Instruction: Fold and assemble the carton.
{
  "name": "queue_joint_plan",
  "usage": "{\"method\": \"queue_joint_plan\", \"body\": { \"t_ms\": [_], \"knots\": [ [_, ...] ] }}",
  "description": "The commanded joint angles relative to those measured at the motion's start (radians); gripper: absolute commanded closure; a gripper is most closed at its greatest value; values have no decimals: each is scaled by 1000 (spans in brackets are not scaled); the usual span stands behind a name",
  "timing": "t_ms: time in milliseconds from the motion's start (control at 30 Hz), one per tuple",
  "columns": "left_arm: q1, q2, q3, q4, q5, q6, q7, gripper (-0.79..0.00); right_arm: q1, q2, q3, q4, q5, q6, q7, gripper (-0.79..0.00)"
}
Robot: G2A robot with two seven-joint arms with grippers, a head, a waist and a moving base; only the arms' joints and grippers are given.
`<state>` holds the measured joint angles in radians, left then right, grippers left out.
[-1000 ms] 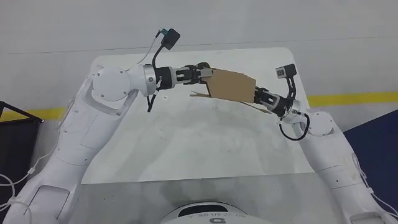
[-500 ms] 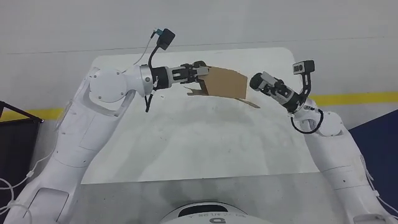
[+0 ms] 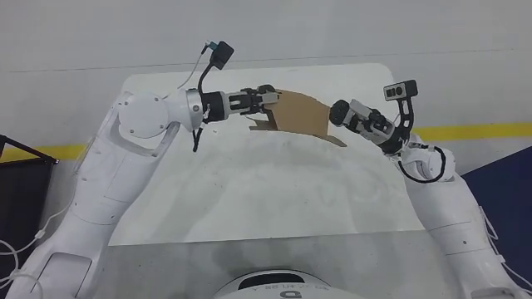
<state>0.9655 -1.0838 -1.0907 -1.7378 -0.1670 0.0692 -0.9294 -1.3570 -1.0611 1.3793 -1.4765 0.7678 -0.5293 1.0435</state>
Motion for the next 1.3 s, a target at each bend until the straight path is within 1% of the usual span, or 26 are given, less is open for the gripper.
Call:
{"method": "queue_joint_plan", "body": {
  "t_ms": [0, 100, 300, 467, 833, 1100, 1200, 1267],
  "knots": [
    [0, 0, 2, 0, 3, 2, 1, 0, 0, -1, -7, -4, 8, 6, 17, -385],
    [-1, -1, 3, -1, 3, 3, 4, 0, 0, -4, -20, -9, 11, 11, 30, -329],
    [-6, -1, -3, -1, -3, 4, 4, 0, 9, -8, -39, 0, -33, 15, 28, -351],
    [-6, -1, 1, 3, -2, 8, 2, 0, 12, -9, -40, -5, -35, 17, 47, -342],
    [-40, -14, 55, 28, -16, 6, -11, 0, 32, -14, -70, -15, -51, 41, 88, -323],
    [-59, -20, 72, 51, -19, -2, -10, 0, 51, -19, -92, -4, -56, 49, 90, -240],
    [-65, -22, 75, 60, -15, -2, -12, 0, 60, -21, -101, 5, -64, 52, 90, -175],
    [-69, -22, 76, 67, -11, -2, -12, 0, 67, -22, -106, 14, -72, 55, 89, -86]
  ]
}}
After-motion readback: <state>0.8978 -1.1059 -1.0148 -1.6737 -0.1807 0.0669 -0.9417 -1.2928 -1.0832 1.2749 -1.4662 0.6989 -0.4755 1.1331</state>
